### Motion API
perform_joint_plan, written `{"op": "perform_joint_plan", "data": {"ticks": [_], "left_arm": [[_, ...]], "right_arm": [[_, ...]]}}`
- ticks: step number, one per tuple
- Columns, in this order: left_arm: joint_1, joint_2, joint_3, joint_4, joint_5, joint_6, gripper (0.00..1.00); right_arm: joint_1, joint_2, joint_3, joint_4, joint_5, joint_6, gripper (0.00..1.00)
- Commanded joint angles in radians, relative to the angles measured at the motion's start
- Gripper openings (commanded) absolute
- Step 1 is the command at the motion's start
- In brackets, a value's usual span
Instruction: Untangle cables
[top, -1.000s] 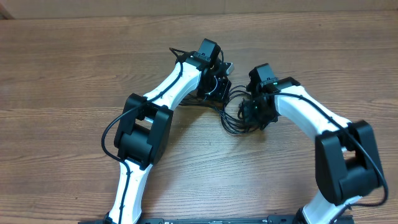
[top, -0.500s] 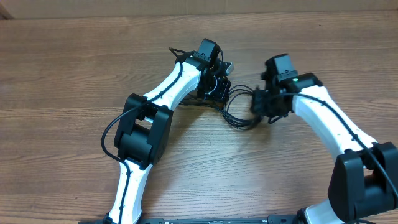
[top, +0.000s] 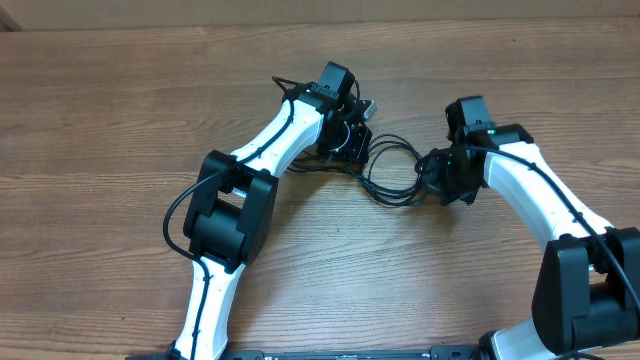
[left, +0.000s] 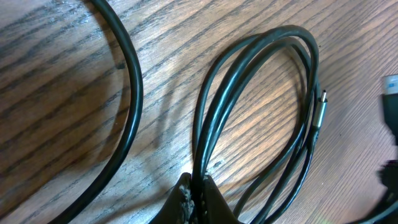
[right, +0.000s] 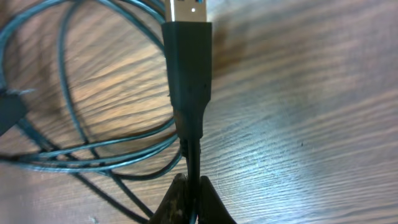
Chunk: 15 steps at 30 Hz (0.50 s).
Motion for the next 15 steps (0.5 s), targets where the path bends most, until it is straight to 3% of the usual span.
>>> {"op": "perform_joint_plan", "data": {"ticks": [1,5,6,9,10,13,15], "left_arm": [[0.004,0.016,0.015,-0.003,-0.003,-0.010,0.04],[0.004,0.016,0.015,-0.003,-0.003,-0.010,0.04],[0.004,0.016,0.015,-0.003,-0.003,-0.010,0.04],[0.004,0.016,0.015,-0.003,-0.003,-0.010,0.04],[0.004,0.016,0.015,-0.003,-0.003,-0.010,0.04],[0.004,0.016,0.015,-0.003,-0.003,-0.010,0.05],[0.004,0.016,0.015,-0.003,-0.003,-0.010,0.04]], "right_arm": [[0.001,-0.025,-0.048,0.018,0.010,0.198,0.04],[0.001,-0.025,-0.087,0.023,0.010,0.258,0.05],[0.002,-0.025,-0.093,0.024,0.010,0.258,0.11],[0.004,-0.025,-0.102,0.026,0.010,0.245,0.47],[0.005,-0.025,-0.102,0.026,0.010,0.243,0.54],[0.005,-0.025,-0.102,0.028,0.010,0.244,0.58],[0.005,-0.025,-0.102,0.035,0.009,0.244,0.50]]}}
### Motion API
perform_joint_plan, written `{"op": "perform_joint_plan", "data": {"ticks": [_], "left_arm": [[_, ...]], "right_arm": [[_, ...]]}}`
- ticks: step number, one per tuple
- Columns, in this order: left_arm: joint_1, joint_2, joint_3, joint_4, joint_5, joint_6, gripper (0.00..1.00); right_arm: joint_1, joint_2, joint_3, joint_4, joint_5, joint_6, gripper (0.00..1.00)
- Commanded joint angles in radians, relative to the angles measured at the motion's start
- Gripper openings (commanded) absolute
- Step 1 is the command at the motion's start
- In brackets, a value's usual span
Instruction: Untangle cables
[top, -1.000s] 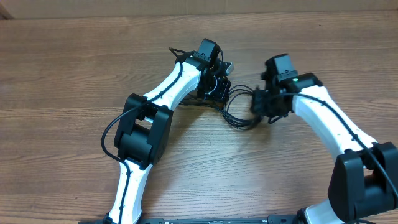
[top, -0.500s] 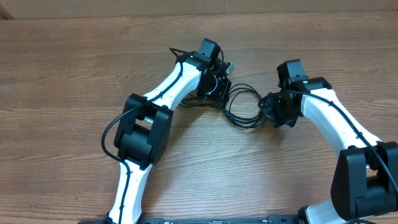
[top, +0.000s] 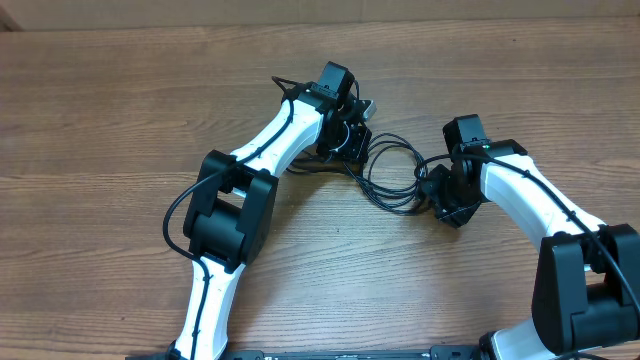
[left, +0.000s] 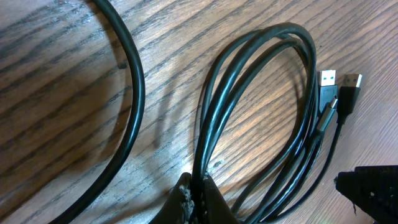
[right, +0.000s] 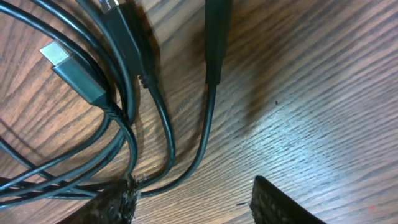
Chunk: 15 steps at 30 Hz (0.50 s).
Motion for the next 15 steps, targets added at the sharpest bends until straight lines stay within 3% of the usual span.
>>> {"op": "perform_joint_plan", "data": {"ticks": [1,5,15], "left_arm": [[0.004,0.016,0.015,-0.002,-0.003,-0.010,0.04],[0.004,0.016,0.015,-0.001,-0.003,-0.010,0.04],[0.004,0.016,0.015,-0.001,-0.003,-0.010,0.04]], "right_arm": [[0.004,-0.025,-0.003,0.017,0.004,0.016,0.44],[0.004,-0.025,-0.004,0.068,-0.003,0.017,0.24],[0.005,-0.012,-0.004,0.133,-0.003,0.028,0.09]]}}
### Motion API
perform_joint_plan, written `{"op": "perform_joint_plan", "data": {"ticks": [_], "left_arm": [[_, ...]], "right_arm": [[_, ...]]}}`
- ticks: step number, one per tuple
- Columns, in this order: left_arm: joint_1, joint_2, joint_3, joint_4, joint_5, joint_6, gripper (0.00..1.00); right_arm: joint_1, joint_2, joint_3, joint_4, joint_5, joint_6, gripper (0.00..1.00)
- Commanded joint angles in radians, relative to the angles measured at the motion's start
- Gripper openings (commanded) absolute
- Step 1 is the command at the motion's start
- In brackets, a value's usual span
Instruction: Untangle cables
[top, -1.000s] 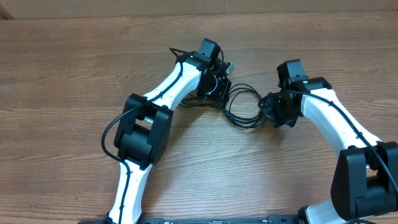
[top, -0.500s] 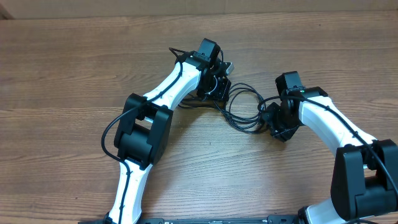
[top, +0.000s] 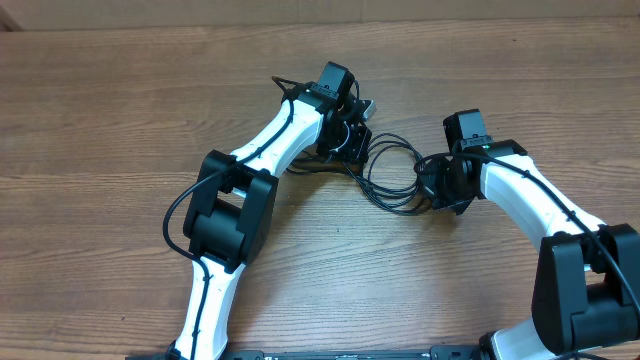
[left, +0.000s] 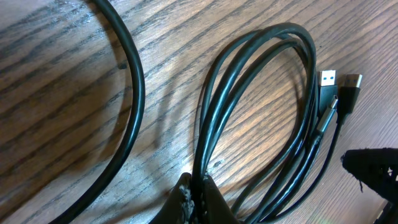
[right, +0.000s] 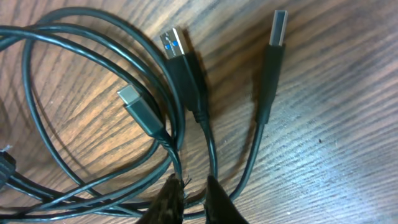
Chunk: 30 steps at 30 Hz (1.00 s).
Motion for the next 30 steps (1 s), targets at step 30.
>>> {"op": "perform_joint_plan", "data": {"ticks": [30], "left_arm": [[0.004,0.016,0.015,0.001,-0.003,-0.010,0.04]], "right_arm": [[-0.007,0.115,-0.002,0.098,-0.027,0.003,0.04]]}}
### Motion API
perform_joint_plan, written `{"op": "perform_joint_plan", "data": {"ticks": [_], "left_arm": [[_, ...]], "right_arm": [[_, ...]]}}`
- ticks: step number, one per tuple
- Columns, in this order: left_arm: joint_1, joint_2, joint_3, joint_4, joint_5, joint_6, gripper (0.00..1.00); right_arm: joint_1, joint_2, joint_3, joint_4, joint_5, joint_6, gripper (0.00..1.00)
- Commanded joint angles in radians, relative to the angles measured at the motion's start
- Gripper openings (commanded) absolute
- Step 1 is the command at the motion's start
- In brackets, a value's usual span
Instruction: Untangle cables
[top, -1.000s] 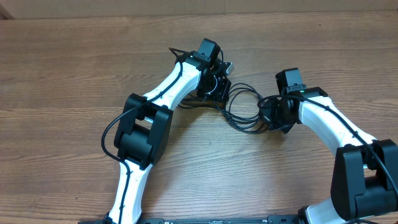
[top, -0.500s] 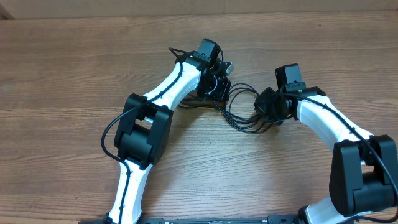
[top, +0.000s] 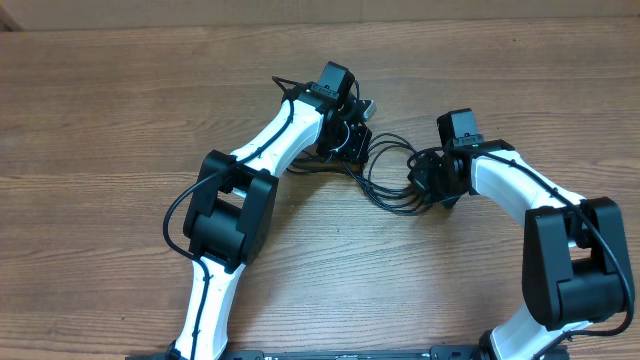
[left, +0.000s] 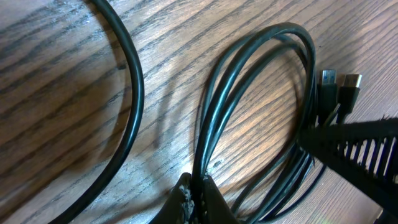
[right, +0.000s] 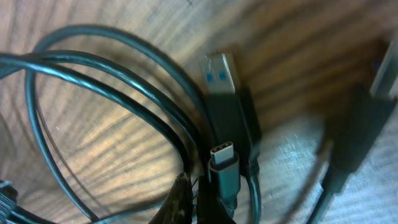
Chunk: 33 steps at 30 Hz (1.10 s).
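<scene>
A bundle of thin black cables (top: 390, 172) lies looped on the wooden table between my two grippers. My left gripper (top: 352, 140) is shut on the loops' left end, with the strands pinched between its fingers (left: 198, 196). My right gripper (top: 428, 188) is at the bundle's right end, shut (right: 194, 199) on a black strand beside the grey USB-C plug (right: 224, 163). A USB-A plug with a blue insert (right: 221, 78) lies just beyond it. Another dark plug (right: 364, 112) is blurred at the right. The left wrist view shows two plug tips (left: 339, 79) and the right gripper's body (left: 357, 152).
A thick black cable (left: 134, 93) curves across the wood left of the loops in the left wrist view. The white arms reach in from the near edge of the table (top: 120, 120), the left arm's elbow (top: 230, 205) standing in front of the bundle.
My right gripper has gone from nearly closed over the strands below the plugs to shut on a strand beside the USB-C plug, and sits closer to the plugs. The left gripper is unchanged.
My right gripper first held a cable just behind a USB-A plug. Then it was open, with that plug lying beside the others on the table. Then its fingers were closing over the strands, and now they are shut there. The left gripper kept its hold on the loops throughout.
</scene>
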Motion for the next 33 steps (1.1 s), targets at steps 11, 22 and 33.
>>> {"op": "perform_joint_plan", "data": {"ticks": [11,22,33], "left_arm": [[0.004,0.016,0.015,0.004,-0.003,-0.010,0.04],[0.004,0.016,0.015,0.003,-0.003,-0.010,0.04],[0.004,0.016,0.015,0.003,-0.003,-0.010,0.04]], "right_arm": [[-0.010,0.003,-0.002,-0.189,0.105,-0.002,0.04],[-0.013,0.003,0.000,-0.114,0.117,-0.062,0.17],[-0.087,0.003,0.001,-0.035,0.169,-0.083,0.33]]}}
